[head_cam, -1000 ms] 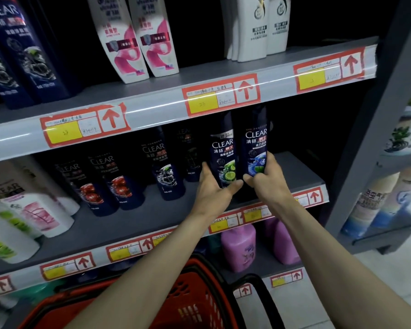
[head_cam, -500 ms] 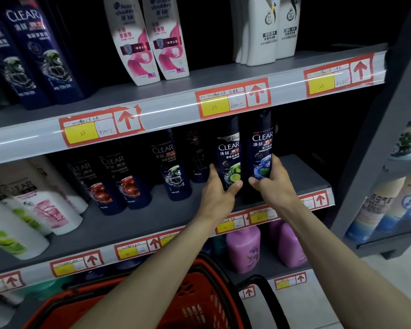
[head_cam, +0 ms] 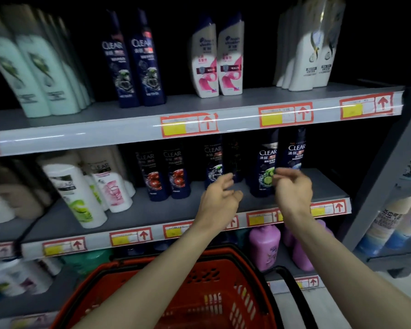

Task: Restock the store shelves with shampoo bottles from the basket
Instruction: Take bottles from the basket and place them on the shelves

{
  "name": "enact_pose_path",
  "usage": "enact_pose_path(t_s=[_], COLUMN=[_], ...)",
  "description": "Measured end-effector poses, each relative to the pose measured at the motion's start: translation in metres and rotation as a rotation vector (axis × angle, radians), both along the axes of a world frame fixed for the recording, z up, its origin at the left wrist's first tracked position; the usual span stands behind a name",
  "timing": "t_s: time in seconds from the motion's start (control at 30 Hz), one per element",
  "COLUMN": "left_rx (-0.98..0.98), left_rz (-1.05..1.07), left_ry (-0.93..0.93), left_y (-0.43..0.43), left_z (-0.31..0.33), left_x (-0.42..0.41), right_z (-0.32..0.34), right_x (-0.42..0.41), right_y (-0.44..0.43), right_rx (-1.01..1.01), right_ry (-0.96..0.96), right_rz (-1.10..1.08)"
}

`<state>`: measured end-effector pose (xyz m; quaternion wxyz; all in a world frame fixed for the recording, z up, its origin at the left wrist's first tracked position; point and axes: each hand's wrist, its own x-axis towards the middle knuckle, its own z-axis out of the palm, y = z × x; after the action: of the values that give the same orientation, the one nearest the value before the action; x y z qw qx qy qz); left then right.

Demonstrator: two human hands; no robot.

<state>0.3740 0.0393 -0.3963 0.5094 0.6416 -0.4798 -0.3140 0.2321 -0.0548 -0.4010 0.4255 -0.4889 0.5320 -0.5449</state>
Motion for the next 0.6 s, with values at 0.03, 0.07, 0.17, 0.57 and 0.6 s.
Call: enact_pose_path(t_s=[0.03, 0.07, 0.17, 0.57, 0.6], left_rx=[-0.005, -0.011, -0.019, -0.639, -0.654], left_rz=[-0.003, -0.004, 0.030, 0.401, 0.428], left_ry=[-0.007, -0.021, -0.079, -0.080, -0.055], left_y=[0.015, 0.031, 0.078, 0.204, 0.201], left_z=[0.005, 0.010, 0.029, 0.178, 0.187], left_x=[0.008, 0.019, 0.052, 0.232, 0.253], right_z=[0.002, 0.005, 0.015, 0.169, 0.184], right_x=[0.010, 0.023, 0.060, 0.205, 0.219], right_y=[0.011, 0.026, 0.072, 0.197, 0.195], right_rx=[0.010, 0.011, -0.049, -0.420, -0.459], right_ry=[0.005, -0.010, 0.047, -0.010, 0.013], right_rz=[0.109, 0.226, 0.481, 0.827, 0.817])
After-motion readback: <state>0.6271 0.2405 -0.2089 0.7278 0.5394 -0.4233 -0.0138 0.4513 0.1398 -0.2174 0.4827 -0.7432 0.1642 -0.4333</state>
